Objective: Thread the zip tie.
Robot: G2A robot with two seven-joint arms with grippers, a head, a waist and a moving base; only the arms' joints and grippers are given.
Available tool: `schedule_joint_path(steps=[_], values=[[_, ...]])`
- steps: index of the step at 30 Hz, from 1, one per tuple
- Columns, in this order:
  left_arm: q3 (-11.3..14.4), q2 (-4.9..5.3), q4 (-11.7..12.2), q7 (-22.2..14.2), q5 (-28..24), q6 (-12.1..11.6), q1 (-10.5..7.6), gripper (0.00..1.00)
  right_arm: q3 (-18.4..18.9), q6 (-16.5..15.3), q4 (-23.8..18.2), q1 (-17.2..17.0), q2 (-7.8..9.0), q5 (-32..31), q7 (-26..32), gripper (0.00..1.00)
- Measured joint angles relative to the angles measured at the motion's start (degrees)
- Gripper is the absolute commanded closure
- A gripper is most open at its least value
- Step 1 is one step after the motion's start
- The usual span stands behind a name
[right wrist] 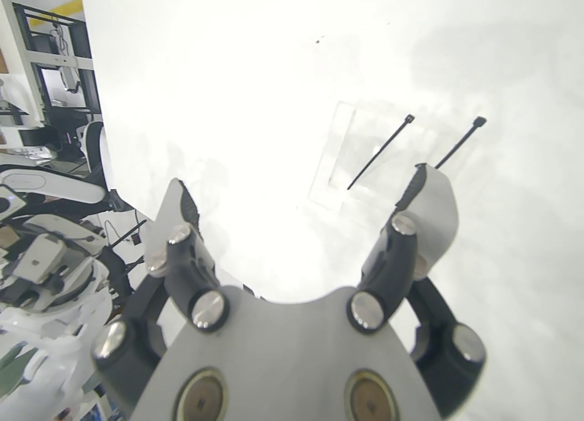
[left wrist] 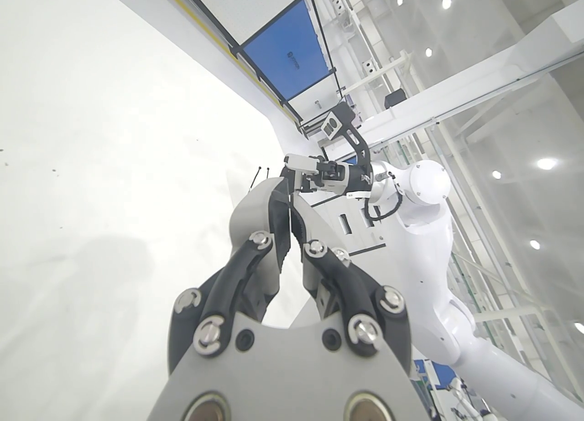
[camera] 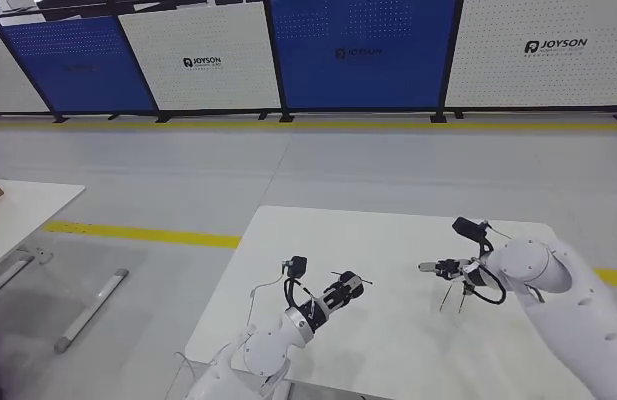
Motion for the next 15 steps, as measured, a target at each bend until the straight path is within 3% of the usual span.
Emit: schedule_joint_path(steps=[8, 10, 11, 13, 15], values=[[0.00, 0.00, 0.00, 0.00, 0.00, 0.00, 0.00, 1.00, 0.00, 0.11, -0.21, -0.77, -0.45, -3.06, -1.11, 0.00], [0.00, 0.00, 0.00, 0.00, 0.00, 0.00, 0.00, 1.00, 0.24, 0.11, -0.38, -0.89, -0.50, -3.02, -0.73, 0.17], [0.00, 0.00, 0.00, 0.00, 0.00, 0.00, 0.00, 1.00, 0.35, 0.11, -0.45, -0.95, -0.52, -3.13, -0.51, 0.32], [0.00, 0.00, 0.00, 0.00, 0.00, 0.00, 0.00, 1.00, 0.44, 0.11, -0.49, -1.00, -0.55, -3.46, -0.12, 0.29], [0.00, 0.00, 0.00, 0.00, 0.00, 0.00, 0.00, 1.00, 0.48, 0.11, -0.25, -1.01, -0.59, -4.09, 0.51, 0.36]])
